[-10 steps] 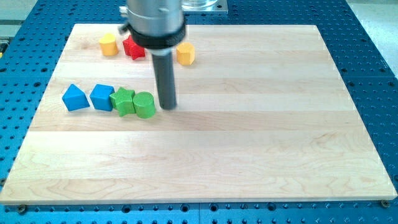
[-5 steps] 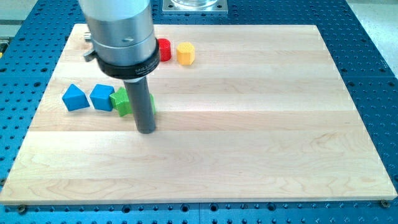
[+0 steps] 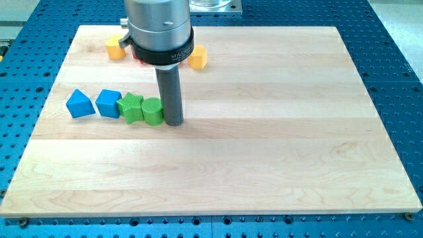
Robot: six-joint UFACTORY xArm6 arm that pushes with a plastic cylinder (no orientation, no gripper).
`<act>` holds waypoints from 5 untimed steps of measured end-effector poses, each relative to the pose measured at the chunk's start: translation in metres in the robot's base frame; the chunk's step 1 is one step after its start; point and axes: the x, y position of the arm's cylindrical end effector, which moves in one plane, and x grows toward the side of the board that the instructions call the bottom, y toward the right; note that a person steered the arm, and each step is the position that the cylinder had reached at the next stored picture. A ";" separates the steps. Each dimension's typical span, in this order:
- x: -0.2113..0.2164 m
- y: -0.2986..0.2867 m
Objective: Place your arm vertically below the green circle
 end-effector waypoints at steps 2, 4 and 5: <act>0.046 0.011; 0.046 -0.050; 0.029 -0.050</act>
